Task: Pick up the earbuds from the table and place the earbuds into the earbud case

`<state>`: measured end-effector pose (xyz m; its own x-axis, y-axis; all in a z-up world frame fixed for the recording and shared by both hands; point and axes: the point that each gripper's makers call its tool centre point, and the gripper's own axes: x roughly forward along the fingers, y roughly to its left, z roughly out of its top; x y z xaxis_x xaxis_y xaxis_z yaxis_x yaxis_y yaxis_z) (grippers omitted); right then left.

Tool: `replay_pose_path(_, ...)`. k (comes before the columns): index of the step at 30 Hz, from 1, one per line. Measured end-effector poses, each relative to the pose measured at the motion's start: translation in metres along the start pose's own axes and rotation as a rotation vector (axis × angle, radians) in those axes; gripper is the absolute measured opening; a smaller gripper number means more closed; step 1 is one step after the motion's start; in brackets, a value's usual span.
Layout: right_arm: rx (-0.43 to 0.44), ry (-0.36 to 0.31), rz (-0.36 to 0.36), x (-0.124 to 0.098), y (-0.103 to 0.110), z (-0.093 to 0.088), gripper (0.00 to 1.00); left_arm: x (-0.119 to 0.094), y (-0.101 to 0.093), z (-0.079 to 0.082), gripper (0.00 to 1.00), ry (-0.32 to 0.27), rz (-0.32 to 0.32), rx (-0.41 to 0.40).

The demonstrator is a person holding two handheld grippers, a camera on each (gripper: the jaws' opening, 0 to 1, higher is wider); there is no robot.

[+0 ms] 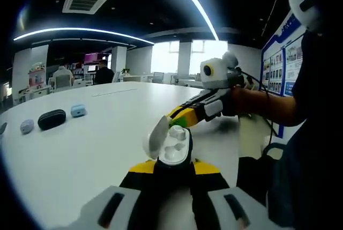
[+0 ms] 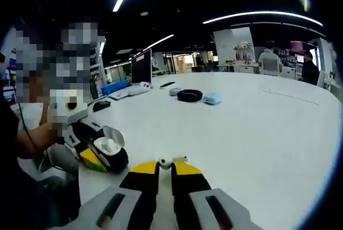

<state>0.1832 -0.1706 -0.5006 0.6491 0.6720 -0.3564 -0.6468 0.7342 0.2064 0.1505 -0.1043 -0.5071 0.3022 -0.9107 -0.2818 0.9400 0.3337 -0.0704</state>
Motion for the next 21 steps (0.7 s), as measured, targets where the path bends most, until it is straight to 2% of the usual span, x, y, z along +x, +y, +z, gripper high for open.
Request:
replay_pose_path(5,0.056,0.031,0.014,0.001,0.000,-0.006,0.09,0.000,0.000,0.000,0.25,0.001,0.001,0.002)
replay_pose_path(9,0.059,0.048,0.013,-0.001,0.000,-0.008,0.11,0.000,0.000,0.000,0.25,0.001,0.002,0.003)
replay_pose_path(12,0.026,0.075,0.000,-0.005,0.000,-0.010,0.13,0.000,0.000,0.000,0.25,0.000,0.002,0.003)
replay_pose_path(14,-0.051,0.117,-0.030,-0.010,-0.002,-0.013,0.13,0.000,0.000,0.000,0.25,0.000,0.002,0.003)
replay_pose_path(16,-0.198,0.118,-0.068,-0.013,-0.001,-0.007,0.13,0.000,0.000,0.000,0.25,0.000,0.002,0.004)
replay_pose_path(19,-0.464,0.139,-0.084,-0.011,0.008,-0.002,0.16,0.000,0.000,0.000,0.25,0.000,0.002,0.007)
replay_pose_path(21,-0.594,0.157,-0.067,-0.007,0.015,-0.002,0.17,0.000,0.000,0.000,0.25,-0.001,0.002,0.009)
